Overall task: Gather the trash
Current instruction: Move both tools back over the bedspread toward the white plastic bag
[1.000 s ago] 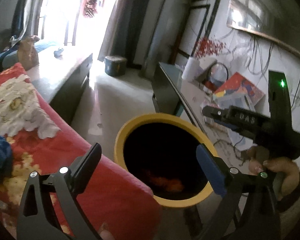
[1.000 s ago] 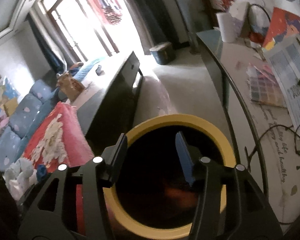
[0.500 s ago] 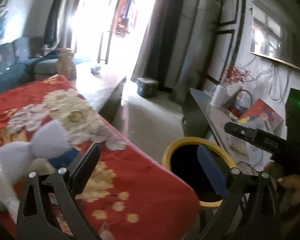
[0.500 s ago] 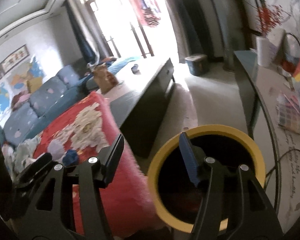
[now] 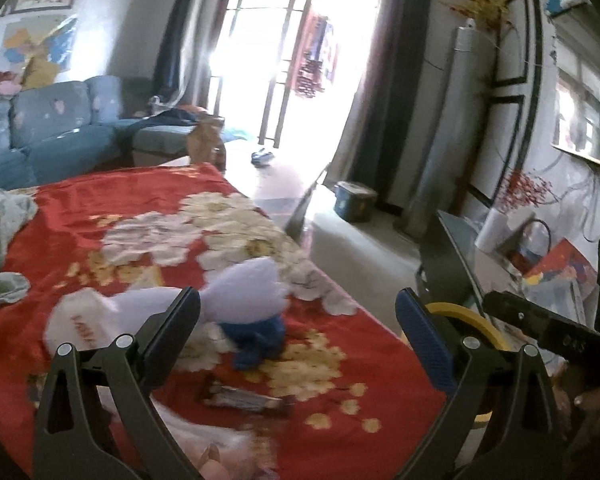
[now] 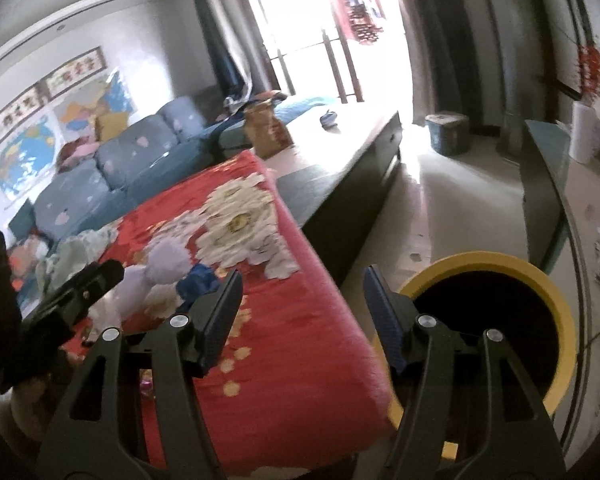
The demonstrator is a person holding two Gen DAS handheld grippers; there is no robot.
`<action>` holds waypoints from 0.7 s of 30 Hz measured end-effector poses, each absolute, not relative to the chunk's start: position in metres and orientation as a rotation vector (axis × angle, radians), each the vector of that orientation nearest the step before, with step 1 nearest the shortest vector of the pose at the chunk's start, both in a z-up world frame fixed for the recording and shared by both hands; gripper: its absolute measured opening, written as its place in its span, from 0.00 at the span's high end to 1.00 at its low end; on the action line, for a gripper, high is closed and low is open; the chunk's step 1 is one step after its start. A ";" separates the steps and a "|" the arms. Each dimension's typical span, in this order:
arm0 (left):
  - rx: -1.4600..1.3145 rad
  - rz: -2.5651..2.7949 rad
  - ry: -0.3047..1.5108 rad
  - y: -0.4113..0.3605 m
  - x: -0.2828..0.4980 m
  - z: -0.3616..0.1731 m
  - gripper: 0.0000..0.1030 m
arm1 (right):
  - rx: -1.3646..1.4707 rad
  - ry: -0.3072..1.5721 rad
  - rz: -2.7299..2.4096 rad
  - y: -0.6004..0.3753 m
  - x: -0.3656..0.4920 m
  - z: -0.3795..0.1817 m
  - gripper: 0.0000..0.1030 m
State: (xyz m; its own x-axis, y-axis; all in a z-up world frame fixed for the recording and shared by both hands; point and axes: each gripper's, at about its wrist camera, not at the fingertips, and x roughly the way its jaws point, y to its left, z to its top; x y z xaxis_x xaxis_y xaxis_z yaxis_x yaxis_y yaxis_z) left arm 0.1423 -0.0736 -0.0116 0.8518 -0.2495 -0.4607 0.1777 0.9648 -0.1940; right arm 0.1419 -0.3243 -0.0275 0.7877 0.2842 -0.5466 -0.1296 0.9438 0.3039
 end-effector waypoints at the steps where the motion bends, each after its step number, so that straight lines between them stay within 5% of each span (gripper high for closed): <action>1: -0.150 -0.215 0.503 -0.070 0.141 -0.012 0.08 | 0.251 0.629 0.238 -0.319 0.143 -0.027 0.47; 21: -0.273 -0.020 0.591 0.045 0.129 -0.036 0.08 | 0.123 0.677 0.538 -0.198 0.208 -0.019 0.40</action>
State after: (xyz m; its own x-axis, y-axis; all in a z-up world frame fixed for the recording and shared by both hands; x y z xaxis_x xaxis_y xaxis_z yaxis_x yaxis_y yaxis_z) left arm 0.1292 0.0449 -0.0361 0.8315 -0.0960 -0.5472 -0.0593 0.9640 -0.2593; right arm 0.2078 -0.1978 -0.0194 0.6492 0.5110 -0.5635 -0.4327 0.8573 0.2789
